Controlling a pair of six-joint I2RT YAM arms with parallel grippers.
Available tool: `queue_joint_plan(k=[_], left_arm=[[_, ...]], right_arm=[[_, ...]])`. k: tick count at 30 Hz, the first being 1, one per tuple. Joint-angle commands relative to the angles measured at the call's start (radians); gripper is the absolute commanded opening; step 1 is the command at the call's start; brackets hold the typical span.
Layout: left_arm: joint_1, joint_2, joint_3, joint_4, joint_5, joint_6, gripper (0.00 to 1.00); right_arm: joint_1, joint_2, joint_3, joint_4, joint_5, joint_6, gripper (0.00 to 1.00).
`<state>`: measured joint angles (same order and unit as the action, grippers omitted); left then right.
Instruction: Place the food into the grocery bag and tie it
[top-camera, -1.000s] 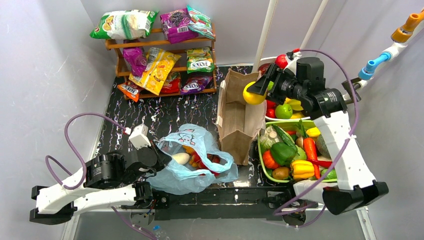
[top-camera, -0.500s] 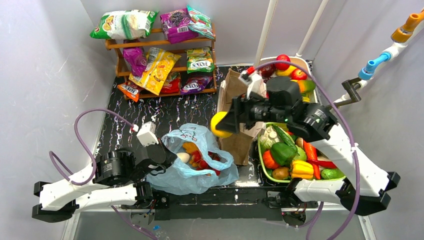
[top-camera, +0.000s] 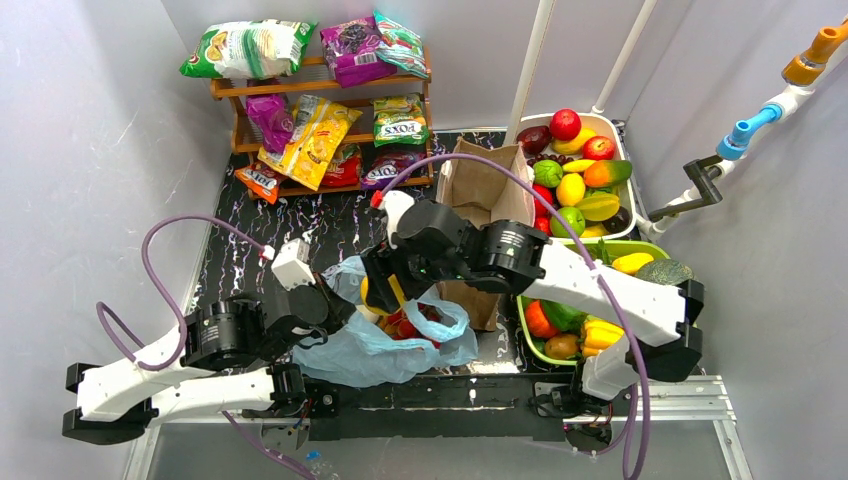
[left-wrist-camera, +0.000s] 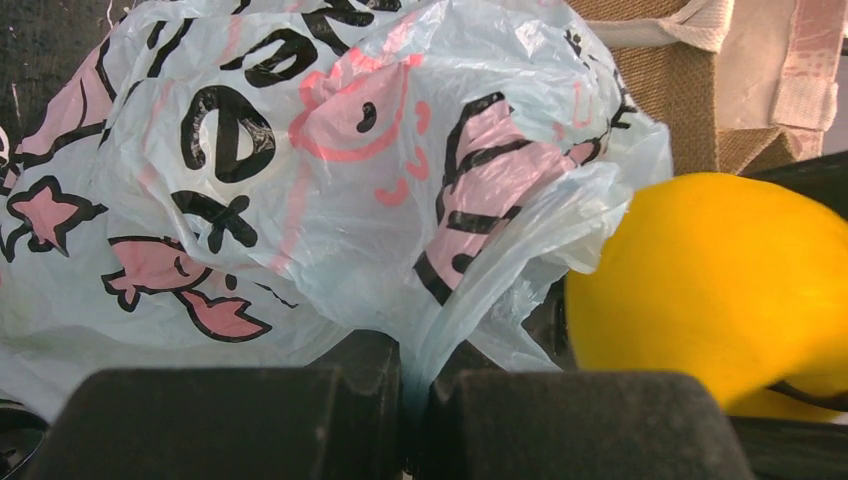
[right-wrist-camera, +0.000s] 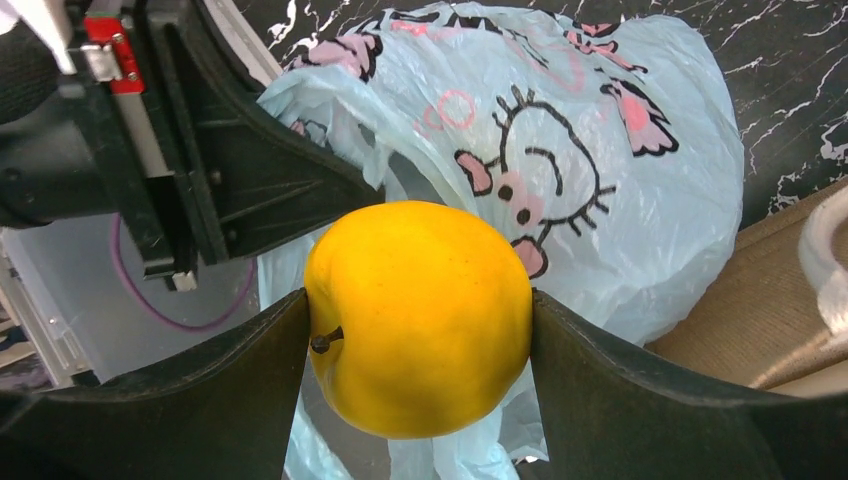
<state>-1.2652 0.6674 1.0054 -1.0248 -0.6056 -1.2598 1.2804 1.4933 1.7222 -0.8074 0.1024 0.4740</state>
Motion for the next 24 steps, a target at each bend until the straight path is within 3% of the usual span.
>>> queue_joint_plan(k=[1,3,16,24], left_arm=[[0.006,-0.028,0.015,-0.024,-0.031,-0.008,0.0],[0.005,-0.038,0.014,-0.027,-0.031,-0.01,0.0],[0.005,-0.058,0.002,-0.033,-0.036,-0.013,0.0],[0.004,-0.073,0.005,-0.046,-0.035,-0.017,0.0]], right_arm=[[0.025,0.04,0.104,-0.01,0.056,-0.026,0.72],[0.034,0.067,0.135,-0.032,0.047,-0.032,0.78],[0.089,0.1,0.177,-0.052,-0.027,-0.091,0.86],[0.102,0.12,0.191,-0.041,0.114,-0.095,0.88]])
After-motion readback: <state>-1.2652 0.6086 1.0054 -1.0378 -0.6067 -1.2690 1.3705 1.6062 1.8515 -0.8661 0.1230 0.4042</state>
